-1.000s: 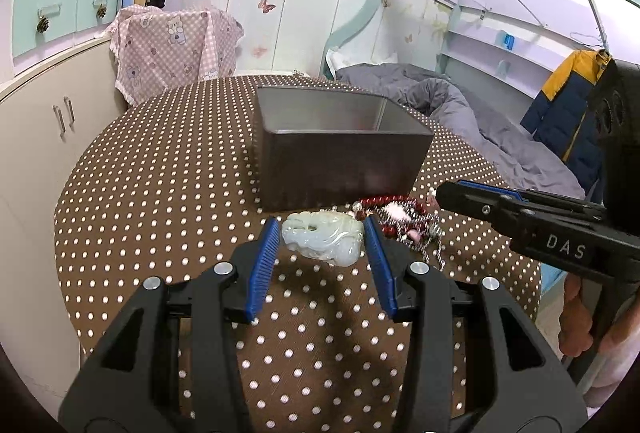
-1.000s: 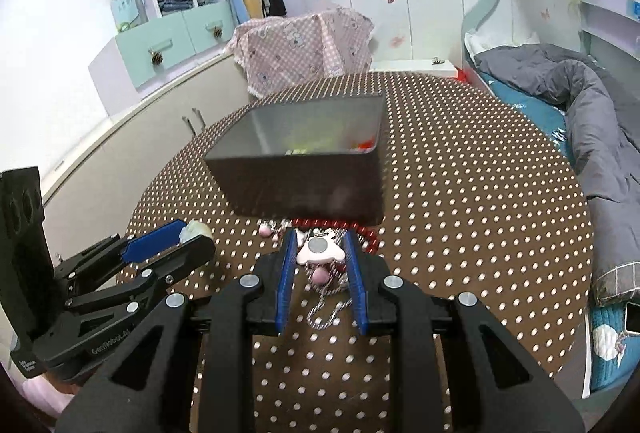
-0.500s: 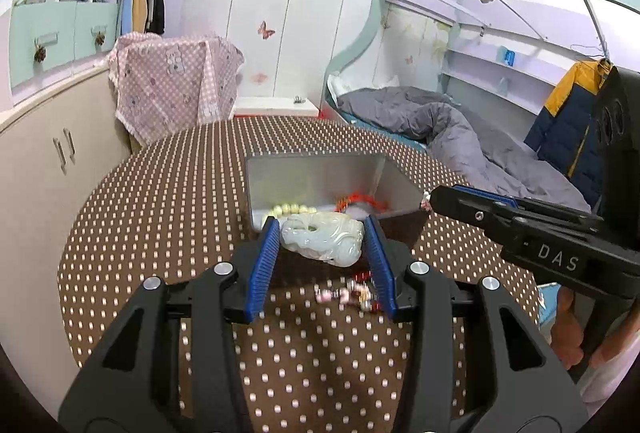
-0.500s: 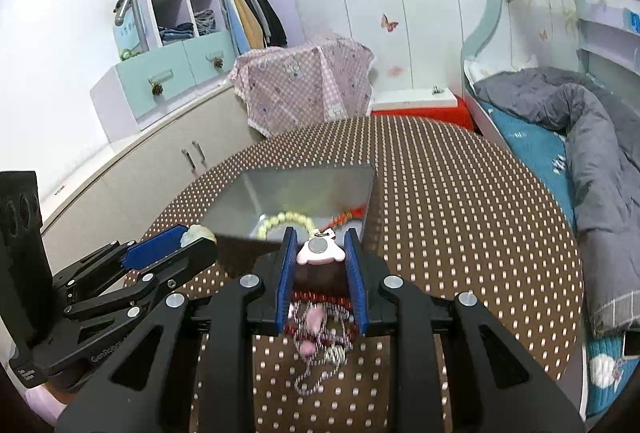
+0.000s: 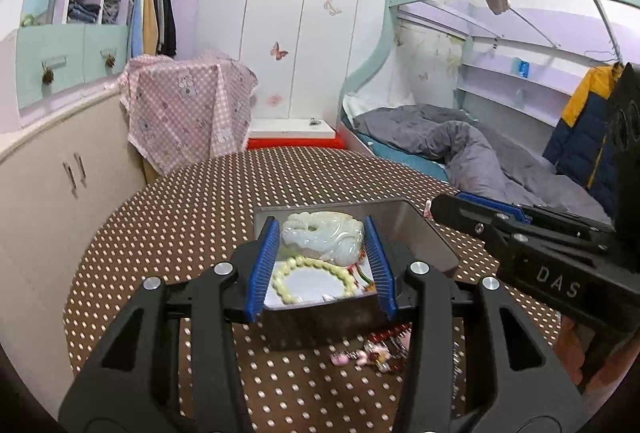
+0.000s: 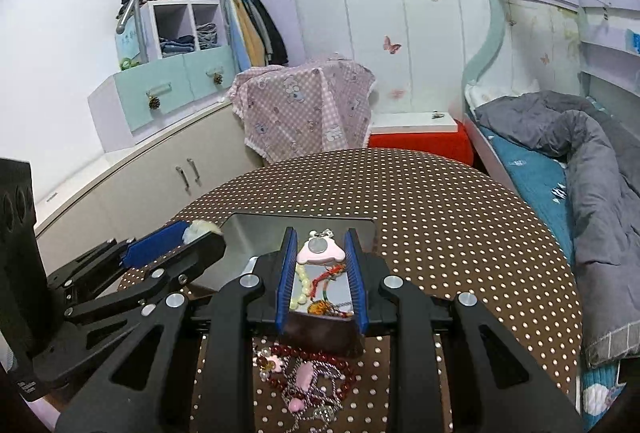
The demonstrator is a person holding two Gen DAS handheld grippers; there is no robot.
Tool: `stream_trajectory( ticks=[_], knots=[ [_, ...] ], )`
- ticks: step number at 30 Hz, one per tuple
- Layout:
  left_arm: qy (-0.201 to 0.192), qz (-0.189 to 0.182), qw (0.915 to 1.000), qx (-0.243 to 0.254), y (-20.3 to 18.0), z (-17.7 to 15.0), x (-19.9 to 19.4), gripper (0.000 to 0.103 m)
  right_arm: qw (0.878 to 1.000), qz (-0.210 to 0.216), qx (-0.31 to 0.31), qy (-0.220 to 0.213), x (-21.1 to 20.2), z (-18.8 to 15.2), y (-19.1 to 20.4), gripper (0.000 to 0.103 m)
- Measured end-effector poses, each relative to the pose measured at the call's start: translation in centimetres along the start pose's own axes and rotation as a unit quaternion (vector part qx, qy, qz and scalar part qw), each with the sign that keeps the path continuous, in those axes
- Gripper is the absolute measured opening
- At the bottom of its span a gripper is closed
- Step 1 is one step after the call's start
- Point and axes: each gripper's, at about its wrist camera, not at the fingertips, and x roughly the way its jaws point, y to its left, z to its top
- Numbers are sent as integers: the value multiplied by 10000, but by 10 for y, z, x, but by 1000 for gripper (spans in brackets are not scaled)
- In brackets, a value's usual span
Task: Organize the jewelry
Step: 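Carry the jade pendant and white charm into the box and open both tools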
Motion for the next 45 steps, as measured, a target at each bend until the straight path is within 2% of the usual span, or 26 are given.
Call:
stream_trajectory(
  ticks=[4,9,13,17,26,30,45],
  knots=[
    [-3,7,10000,-22,0,0,8,43,10000,-31,-36,21,10,-1,0,22],
    [75,229,9997,86,-3,-6,19,43,9999,-102,-43,52,20,-5,0,22],
    [105,227,9997,-6,1,-7,20,43,9999,-79,19,78,24,-8,-1,22],
    [173,236,9996,-7,1,-7,23,43,9996,-239,19,164,31,-13,-1,22],
    [168,326,9993,93,-4,-8,22,44,9997,-174,99,127,30,-15,-5,22],
    [170,360,9992,41,-2,-8,22,51,9996,-222,117,98,28,-15,-6,23],
    [135,473,9988,-25,2,-7,20,59,9996,-245,151,76,25,-15,-8,25]
  ],
)
